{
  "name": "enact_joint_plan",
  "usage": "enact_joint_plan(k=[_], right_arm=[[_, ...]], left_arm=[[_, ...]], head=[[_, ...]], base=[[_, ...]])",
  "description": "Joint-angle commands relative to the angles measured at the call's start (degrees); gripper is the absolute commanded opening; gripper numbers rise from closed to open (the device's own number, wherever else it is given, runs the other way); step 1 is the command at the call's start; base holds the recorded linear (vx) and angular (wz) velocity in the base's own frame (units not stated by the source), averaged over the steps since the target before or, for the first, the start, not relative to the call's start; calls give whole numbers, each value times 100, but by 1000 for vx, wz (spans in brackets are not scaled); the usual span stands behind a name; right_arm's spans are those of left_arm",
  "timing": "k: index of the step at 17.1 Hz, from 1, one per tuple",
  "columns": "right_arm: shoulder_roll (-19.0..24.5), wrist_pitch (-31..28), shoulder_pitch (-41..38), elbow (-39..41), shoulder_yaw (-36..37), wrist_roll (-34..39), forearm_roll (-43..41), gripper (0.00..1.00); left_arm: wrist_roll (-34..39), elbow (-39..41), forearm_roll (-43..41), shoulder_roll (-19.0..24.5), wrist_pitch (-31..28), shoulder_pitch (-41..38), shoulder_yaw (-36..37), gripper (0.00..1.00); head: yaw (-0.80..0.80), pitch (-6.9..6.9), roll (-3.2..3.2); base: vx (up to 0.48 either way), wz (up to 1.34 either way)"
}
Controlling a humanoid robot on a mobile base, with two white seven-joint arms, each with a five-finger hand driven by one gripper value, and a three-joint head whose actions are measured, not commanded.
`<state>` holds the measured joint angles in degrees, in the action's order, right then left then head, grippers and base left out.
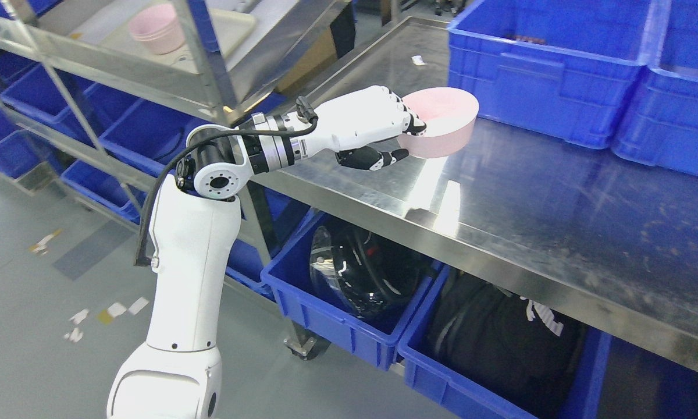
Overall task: Stack pink IKEA bowl on shelf middle layer
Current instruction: 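Lift the pink bowl off the shelf with the left hand, then hold the pink bowl raised in the left hand while driving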
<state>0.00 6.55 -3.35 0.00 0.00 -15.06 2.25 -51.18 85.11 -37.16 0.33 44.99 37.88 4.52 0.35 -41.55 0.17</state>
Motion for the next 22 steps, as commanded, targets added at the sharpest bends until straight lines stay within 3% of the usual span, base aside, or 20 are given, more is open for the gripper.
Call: enact_joint_plan(k=[1,13,22], right_arm=[[-100,4,1,100,-27,3,3,100],[-100,4,1,100,-27,3,3,100],[-100,4,1,100,-27,3,-6,100]], left_arm=[[161,445,341,67,1,-464,49,0],[214,717,631,67,1,-782,251,1],[223,727,693,67,1,-782,181,2]], head=[[0,0,0],[0,-3,0],[0,-3,0]], base=[[-13,630],[-11,1302],[50,391]])
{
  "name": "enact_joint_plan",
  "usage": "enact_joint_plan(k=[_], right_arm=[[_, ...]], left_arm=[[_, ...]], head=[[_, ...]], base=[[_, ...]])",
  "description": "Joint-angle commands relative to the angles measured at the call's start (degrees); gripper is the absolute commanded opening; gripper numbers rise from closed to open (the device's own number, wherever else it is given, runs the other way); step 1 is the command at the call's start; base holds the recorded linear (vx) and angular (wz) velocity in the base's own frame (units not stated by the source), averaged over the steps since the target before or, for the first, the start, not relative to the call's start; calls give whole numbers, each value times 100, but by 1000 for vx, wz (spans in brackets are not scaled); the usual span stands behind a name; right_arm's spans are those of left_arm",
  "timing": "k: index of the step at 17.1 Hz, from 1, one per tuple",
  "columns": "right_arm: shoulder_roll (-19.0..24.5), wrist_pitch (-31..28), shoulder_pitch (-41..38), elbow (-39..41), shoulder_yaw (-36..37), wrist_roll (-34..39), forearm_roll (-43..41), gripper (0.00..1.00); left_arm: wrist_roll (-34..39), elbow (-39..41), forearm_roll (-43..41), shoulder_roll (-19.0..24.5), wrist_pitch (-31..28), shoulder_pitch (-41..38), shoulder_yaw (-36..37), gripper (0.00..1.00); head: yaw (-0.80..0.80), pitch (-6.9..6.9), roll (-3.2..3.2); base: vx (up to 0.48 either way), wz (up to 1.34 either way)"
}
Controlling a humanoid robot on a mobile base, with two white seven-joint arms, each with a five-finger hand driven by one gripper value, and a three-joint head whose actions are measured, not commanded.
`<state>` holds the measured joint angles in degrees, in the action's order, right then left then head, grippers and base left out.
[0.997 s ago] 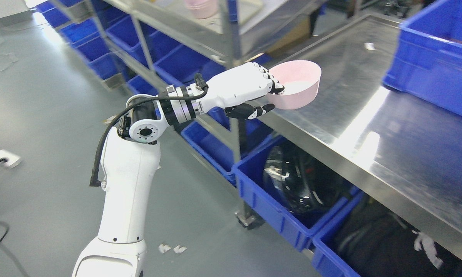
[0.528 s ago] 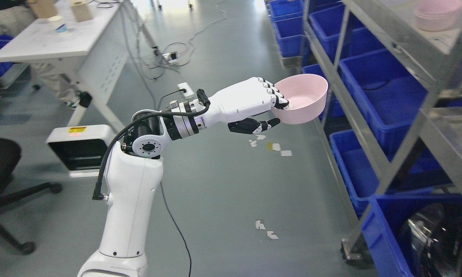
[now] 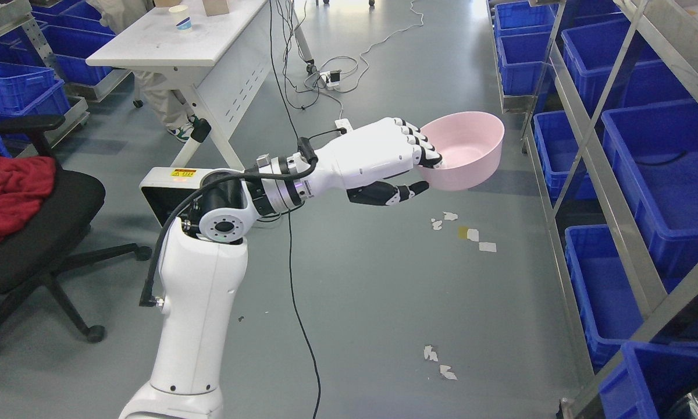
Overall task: Stack pink IKEA bowl on shelf middle layer
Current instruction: 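Hold the pink bowl raised in the left hand while driving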
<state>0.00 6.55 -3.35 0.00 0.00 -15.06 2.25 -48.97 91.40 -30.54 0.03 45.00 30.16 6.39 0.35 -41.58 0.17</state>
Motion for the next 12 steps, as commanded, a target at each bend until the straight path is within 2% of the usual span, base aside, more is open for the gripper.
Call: enact_joint_plan(k=[1,7,12], right_arm=[[-100,4,1,100,-18,3,-5,100],[-100,4,1,100,-26,3,4,100],[-100,4,1,100,-26,3,4,100]], left_arm=[[2,97,30,97,0,-10,-6,2],[2,97,30,97,0,-19,-24,3],[2,97,30,97,0,-19,-33,3]], head=[[0,0,0],[0,0,0],[0,0,0]], base=[[64,1],[133,-47],[256,-226]])
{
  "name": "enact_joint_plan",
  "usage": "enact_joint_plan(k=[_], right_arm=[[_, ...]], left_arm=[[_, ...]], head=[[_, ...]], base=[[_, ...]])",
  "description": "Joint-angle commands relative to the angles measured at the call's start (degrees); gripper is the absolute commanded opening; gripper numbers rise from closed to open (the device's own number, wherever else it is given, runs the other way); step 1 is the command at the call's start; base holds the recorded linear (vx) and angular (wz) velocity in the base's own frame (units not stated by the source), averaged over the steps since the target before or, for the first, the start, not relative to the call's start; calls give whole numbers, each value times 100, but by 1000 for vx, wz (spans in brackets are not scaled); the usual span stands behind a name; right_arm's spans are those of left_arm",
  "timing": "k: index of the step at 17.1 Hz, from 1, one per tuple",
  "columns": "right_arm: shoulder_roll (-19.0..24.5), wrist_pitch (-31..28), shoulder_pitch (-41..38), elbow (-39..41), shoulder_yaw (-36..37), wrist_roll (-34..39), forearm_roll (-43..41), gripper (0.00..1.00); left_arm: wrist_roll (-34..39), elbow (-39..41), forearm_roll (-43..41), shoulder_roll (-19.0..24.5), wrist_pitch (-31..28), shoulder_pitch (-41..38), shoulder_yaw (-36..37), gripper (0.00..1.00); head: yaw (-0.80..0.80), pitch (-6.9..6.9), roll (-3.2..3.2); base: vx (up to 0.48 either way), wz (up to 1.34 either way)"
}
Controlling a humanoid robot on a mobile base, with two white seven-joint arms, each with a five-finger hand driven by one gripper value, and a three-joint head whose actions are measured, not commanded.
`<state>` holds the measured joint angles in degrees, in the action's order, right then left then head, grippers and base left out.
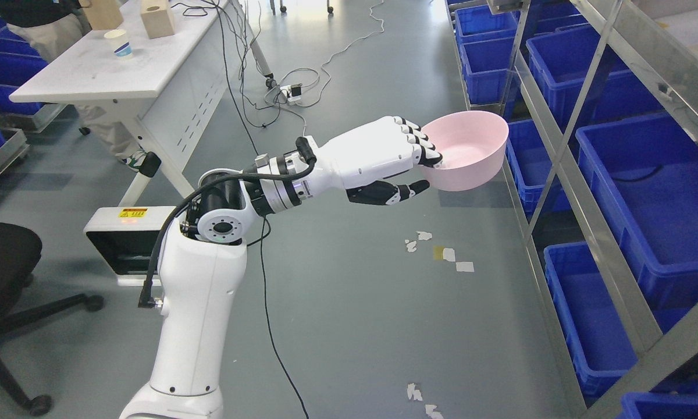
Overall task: Stack pink IKEA bowl on shelf middle layer
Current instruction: 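Hold the pink bowl raised in the left hand while driving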
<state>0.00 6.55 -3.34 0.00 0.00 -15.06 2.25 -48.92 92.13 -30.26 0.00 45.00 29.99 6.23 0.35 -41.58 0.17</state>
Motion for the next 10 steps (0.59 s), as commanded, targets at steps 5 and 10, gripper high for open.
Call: enact_joint_plan(k=[5,10], right_arm=[[-100,4,0,100,-26,3,3,100],[-100,4,0,100,-26,3,3,100]], left_arm=[[-3,25,2,100,0,-2,-166,4],[6,25,2,100,0,-2,-184,4]], head=[[0,0,0],[0,0,0]], base=[[343,-144],[306,145]])
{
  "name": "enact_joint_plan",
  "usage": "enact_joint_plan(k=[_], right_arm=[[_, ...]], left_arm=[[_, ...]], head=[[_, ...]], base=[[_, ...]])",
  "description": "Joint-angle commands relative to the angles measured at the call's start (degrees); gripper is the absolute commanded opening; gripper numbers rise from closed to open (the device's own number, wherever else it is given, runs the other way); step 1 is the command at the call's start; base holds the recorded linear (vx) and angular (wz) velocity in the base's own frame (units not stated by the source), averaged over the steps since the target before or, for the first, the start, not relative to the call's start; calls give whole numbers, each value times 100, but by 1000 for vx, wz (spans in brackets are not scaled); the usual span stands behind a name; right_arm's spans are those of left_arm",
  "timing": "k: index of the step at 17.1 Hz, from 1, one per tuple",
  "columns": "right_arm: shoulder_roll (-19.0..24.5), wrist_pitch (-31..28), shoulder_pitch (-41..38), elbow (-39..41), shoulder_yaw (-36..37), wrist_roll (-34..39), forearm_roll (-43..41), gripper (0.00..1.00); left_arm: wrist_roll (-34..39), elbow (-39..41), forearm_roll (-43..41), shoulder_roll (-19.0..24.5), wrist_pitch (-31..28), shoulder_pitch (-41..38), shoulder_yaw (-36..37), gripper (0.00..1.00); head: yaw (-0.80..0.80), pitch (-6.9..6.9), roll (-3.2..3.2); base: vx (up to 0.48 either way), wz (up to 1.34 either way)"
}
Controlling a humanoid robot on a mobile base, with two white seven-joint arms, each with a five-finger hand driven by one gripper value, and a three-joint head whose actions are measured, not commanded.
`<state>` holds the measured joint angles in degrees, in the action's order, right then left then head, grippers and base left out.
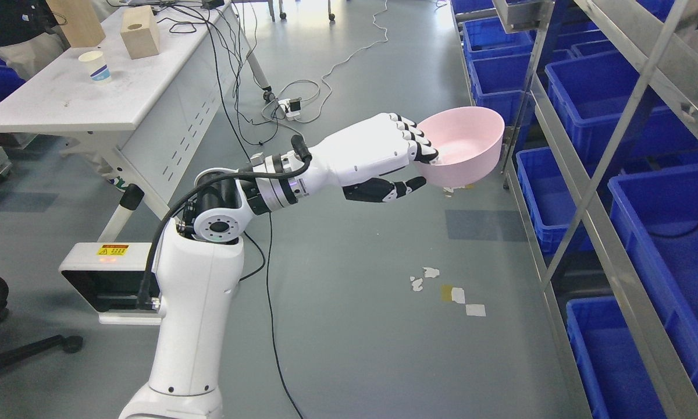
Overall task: Stack pink IKEA bowl on shelf middle layer
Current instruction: 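Hold the pink bowl raised in the left hand while driving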
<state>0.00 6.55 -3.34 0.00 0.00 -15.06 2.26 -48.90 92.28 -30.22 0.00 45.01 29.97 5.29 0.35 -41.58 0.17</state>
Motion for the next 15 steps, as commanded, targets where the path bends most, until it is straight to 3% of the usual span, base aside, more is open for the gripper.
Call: enact_joint_plan(k=[1,15], right_arm=[[-100,4,0,100,-26,3,2,100],[-100,4,0,100,-18,3,2,100]], left_arm=[[3,9,8,100,-1,0,-90,4],[-6,9,-1,100,-1,9,-178,4]], head=[[0,0,0],[0,0,0]], base=[[298,154],[356,-44]])
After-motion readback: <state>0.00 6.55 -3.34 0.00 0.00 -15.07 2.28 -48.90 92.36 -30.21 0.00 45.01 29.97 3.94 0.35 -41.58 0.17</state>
